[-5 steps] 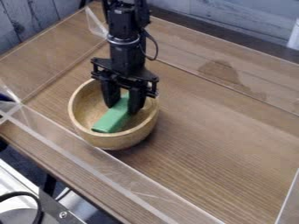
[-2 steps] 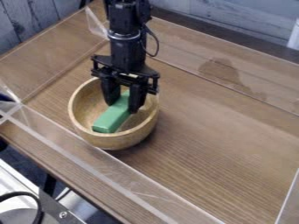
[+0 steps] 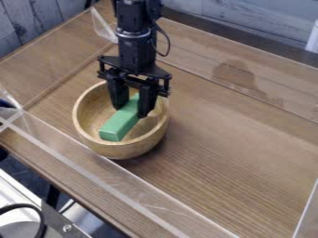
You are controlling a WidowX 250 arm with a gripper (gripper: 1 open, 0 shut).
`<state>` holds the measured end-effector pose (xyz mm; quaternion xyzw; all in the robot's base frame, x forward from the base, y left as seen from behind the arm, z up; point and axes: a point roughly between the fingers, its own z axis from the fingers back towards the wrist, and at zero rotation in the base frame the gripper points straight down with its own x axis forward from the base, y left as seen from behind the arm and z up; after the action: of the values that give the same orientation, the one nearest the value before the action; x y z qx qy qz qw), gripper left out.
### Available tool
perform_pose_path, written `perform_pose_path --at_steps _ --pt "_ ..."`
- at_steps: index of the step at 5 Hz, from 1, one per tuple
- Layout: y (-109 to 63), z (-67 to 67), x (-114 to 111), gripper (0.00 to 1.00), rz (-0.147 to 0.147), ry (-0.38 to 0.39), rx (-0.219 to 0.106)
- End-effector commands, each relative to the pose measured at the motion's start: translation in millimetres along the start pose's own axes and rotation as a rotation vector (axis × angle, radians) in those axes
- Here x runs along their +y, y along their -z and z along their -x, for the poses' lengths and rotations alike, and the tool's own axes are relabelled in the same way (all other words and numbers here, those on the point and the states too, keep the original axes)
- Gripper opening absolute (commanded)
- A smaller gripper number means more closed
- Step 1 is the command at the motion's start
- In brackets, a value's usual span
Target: Remove the green block from inside the brown bowl and put it on the table
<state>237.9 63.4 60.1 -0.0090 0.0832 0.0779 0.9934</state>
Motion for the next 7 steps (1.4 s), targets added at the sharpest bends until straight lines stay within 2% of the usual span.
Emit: perform_pose_path --at_steps 1,3,7 --pt "-22.3 -10.6 -2.2 0.0 -0.002 0.003 -0.068" --pt "-29.7 -13.3 -4.7 0.0 0.011 -0.005 -0.072" --pt "-31.8 -15.2 -6.8 0.0 0.021 -0.019 -0.071"
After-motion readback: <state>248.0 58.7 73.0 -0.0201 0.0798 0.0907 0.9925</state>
